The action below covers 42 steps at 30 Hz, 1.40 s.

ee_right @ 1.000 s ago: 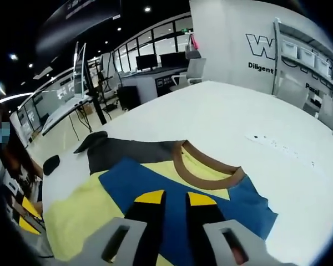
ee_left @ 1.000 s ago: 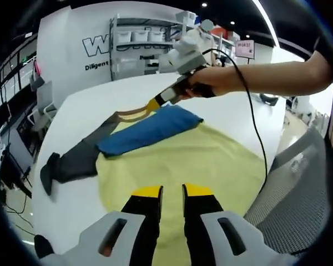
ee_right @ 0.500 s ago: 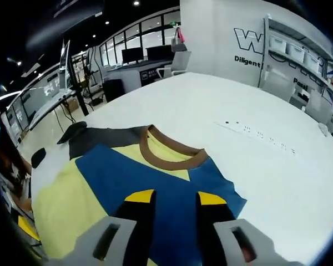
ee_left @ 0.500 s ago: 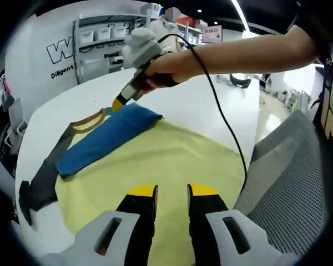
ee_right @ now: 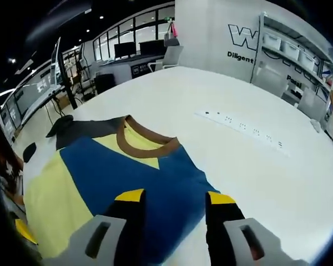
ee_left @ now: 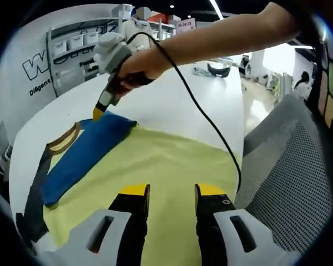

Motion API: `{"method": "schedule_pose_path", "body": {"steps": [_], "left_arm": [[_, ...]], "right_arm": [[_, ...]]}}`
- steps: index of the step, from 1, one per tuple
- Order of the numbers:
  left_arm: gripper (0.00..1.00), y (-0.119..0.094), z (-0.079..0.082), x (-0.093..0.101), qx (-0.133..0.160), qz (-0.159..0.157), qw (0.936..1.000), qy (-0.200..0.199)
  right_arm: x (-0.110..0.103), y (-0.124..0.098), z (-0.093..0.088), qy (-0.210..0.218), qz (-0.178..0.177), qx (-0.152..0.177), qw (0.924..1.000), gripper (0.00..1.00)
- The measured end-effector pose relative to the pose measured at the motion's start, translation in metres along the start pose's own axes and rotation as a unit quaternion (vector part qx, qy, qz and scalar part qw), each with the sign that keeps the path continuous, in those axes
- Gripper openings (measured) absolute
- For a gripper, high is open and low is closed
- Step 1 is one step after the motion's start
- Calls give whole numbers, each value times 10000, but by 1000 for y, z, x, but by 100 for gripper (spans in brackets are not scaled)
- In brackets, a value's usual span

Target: Fold the garment on the visible template until the final outline fits inside the template.

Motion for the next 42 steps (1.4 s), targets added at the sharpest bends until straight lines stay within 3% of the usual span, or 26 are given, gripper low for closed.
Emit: {"method": "schedule_pose_path", "body": {"steps": [3,10,13,16,23,27,35,42], "left_arm": [[33,10,3,9,-23,-197,9996,213],[41,27,3,22,-83,-418,9981,453],[43,34,2,26,-59,-503,9977,458],[44,39,1,27,-68,-544,9973,497],[42,53,-2,34,-134,-675,9954,670],[42,59,-1,39,-140,-762,9939,784],[34,68,-4,47,-203,-853,9909,1018],[31,71,-6,53,-172,-970,9908,929]], "right_arm": [[12,4,-5,113,-33,-98,9999,42],[17,11,-10,192,51,-274,9994,43],[21,15,-13,615,91,-276,9977,41],[22,16,-14,430,65,-306,9986,39],[20,21,-18,478,159,-445,9977,36],[19,22,-20,-54,83,-530,9985,35],[16,23,-20,-154,109,-509,9985,29],[13,22,-20,-203,124,-428,9988,24]]}}
Point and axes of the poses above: the point that each gripper's makers call its tool centre point, and the gripper's own axes: y roughly forward along the fingers, x roughly to its right, z roughly out of its top, the point moved 3 cm from there along -y, roughly backward along the fingers, and after that the axes turned 1 degree about z, right-handed, at the moved point
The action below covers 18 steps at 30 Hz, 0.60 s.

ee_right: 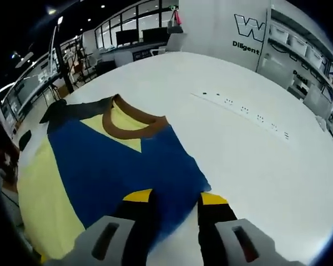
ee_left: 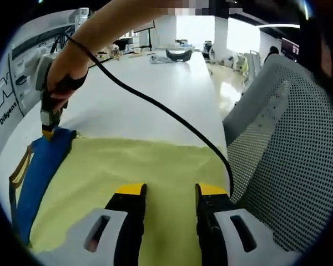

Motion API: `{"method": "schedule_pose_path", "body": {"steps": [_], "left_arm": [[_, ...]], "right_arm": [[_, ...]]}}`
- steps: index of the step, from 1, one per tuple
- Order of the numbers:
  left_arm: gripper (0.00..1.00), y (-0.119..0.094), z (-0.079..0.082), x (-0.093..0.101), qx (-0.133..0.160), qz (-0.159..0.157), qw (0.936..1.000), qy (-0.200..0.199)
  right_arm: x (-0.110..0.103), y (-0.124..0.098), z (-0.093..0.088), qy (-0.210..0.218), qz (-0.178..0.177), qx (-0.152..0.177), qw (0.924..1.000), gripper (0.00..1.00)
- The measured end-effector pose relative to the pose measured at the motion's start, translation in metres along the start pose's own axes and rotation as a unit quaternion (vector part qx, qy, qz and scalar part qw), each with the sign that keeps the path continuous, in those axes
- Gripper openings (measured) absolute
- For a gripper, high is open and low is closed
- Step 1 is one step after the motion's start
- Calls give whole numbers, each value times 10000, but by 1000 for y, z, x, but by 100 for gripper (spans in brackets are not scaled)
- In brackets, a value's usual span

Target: Fold the garment on the visible template until the final outline fits inside the template.

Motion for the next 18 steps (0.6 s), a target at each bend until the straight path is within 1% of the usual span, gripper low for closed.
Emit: {"method": "schedule_pose_path", "body": {"steps": [2,4,5,6,9,10,11,12,13,14,16,17,18], "left_arm": [[30,2,1,-1,67,37,9999,-86],[30,2,1,0,86,28,9999,-68],[29,3,2,-1,167,31,9998,-108],[27,3,1,-2,207,25,9997,-145],[17,3,2,-9,290,111,9992,-249],[14,3,2,-11,313,114,9991,-272],[12,3,2,-12,319,111,9991,-271],[10,4,3,-11,317,95,9992,-222],[6,4,3,-9,311,38,9994,-165],[1,5,3,-7,320,-8,9994,-161],[0,7,4,-3,343,29,9993,-149],[0,6,4,-5,345,49,9993,-122],[0,6,3,-7,363,23,9987,-357]], "right_arm": [[-4,0,0,-58,37,15,10000,21],[-6,1,1,-91,54,28,9999,17],[-8,1,2,-166,82,61,9998,14],[-11,1,0,-127,94,34,9999,11],[-17,2,1,-286,129,85,9995,0],[-16,1,4,-562,14,88,9984,0],[-17,1,4,-632,25,79,9980,0],[-17,0,5,-828,-1,54,9966,0],[-18,0,5,-920,-5,45,9958,0],[-19,0,5,-835,-7,61,9965,0],[-18,0,5,-869,-25,86,9962,0],[-17,0,5,-882,-32,96,9960,0],[-17,-1,5,-905,-51,136,9958,0]]}}
Point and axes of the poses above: the point that each gripper's makers call its tool centre point, and the gripper's own axes: y roughly forward along the fingers, x roughly to its right, z roughly out of its top, the point moved 3 cm from there along -y, roughly backward along the fingers, and after that the axes turned 1 degree about z, right-handed, at the moved point
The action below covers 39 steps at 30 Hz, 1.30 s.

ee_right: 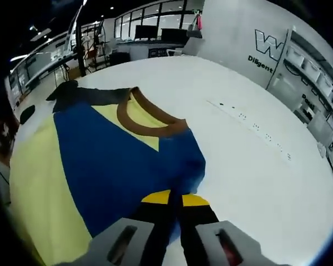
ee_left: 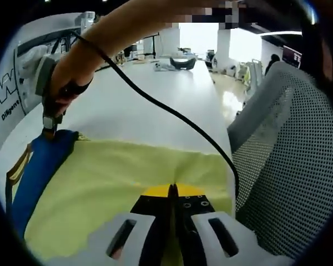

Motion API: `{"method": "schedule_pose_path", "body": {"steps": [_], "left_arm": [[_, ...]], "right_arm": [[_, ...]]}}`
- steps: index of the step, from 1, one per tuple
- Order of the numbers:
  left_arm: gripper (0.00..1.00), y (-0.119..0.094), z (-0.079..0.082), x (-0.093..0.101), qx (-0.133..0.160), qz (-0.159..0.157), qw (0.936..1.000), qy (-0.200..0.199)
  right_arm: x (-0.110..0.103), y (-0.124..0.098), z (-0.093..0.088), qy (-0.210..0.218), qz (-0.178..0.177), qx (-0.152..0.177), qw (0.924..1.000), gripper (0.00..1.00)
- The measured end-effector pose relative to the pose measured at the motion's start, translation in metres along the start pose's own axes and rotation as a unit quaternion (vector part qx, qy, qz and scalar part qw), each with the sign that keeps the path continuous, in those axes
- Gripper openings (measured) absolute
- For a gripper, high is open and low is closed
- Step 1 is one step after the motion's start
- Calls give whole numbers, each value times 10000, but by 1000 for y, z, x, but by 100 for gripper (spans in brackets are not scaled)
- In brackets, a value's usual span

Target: Fold the garment on the visible template until the final outline fits inside the template.

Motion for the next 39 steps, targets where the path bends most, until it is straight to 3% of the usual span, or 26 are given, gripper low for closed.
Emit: {"method": "schedule_pose_path", "body": {"steps": [3,10,14,22,34,36,39], "left_arm": [[0,0,0,0,9,20,9998,184],[0,2,1,1,121,100,9999,21],[0,7,6,3,112,91,9996,254],[0,21,17,7,151,-2,9995,280],[0,41,32,12,340,-91,9994,49],[0,44,35,13,381,-89,9992,44],[0,50,40,14,420,-138,9990,-4]], "right_arm": [[0,-1,-1,-41,-40,53,10000,0],[3,-4,0,-39,-76,182,9998,0],[6,-5,-3,-112,-102,182,9997,0],[20,-10,-12,-70,-225,143,9996,0],[38,-19,-28,-95,-407,69,9991,0],[42,-22,-29,128,-406,183,9989,0],[46,-24,-33,-126,-474,122,9987,0]]}}
Point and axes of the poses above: the point that each gripper's makers call its tool centre point, and the gripper's own axes: y roughly forward along the fingers, x roughly to its right, z roughly out of its top, the point moved 3 cm from there along -y, roughly backward along the fingers, and after that the axes turned 1 degree about z, right-handed, at the moved point
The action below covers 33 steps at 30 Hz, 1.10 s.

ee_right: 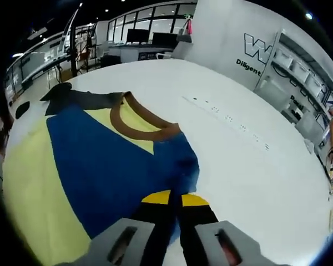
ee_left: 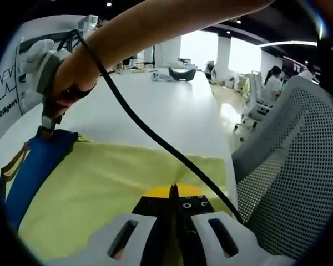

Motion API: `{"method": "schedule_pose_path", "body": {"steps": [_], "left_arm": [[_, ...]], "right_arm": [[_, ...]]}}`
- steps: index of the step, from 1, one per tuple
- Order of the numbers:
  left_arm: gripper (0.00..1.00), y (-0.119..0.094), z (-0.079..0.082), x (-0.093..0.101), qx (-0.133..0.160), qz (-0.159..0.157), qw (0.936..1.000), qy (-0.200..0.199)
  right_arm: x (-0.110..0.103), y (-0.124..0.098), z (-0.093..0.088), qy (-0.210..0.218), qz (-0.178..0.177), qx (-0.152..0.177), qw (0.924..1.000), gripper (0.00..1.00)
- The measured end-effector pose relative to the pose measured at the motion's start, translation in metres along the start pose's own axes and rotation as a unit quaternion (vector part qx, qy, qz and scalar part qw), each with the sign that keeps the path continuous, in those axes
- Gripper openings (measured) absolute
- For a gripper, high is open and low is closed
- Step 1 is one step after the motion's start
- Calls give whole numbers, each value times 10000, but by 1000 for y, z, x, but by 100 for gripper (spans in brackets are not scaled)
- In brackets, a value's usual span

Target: Fold the garment on the visible template until the final outline fits inside the template.

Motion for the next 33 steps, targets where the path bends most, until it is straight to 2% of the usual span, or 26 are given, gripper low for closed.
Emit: {"method": "schedule_pose_path", "body": {"steps": [1,9,12,14,19,29,33], "left_arm": [[0,2,1,1,4,-1,9999,-132],[0,17,10,5,157,-54,9998,-115],[0,24,14,6,201,-70,9997,-117],[0,27,16,7,213,-85,9996,-152],[0,38,22,10,277,-103,9995,-149],[0,64,39,20,366,-139,9992,-79],[0,71,45,23,388,-163,9991,-39]], "right_arm": [[1,0,-1,13,0,-6,10000,0],[17,-7,-13,50,-110,-44,9999,0],[21,-10,-15,651,-82,133,9978,0],[26,-10,-20,544,-130,44,9984,0],[35,-15,-27,661,-196,38,9976,0],[54,-24,-44,625,-349,-86,9974,0],[63,-28,-53,464,-431,-126,9979,0]]}}
Point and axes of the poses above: the point that each gripper's makers call its tool centre point, and the gripper's own axes: y roughly forward along the fingers, x roughly to its right, z roughly out of its top, the point moved 3 cm from there along -y, roughly backward along the fingers, and after that the axes turned 1 degree about z, right-handed, at the moved point
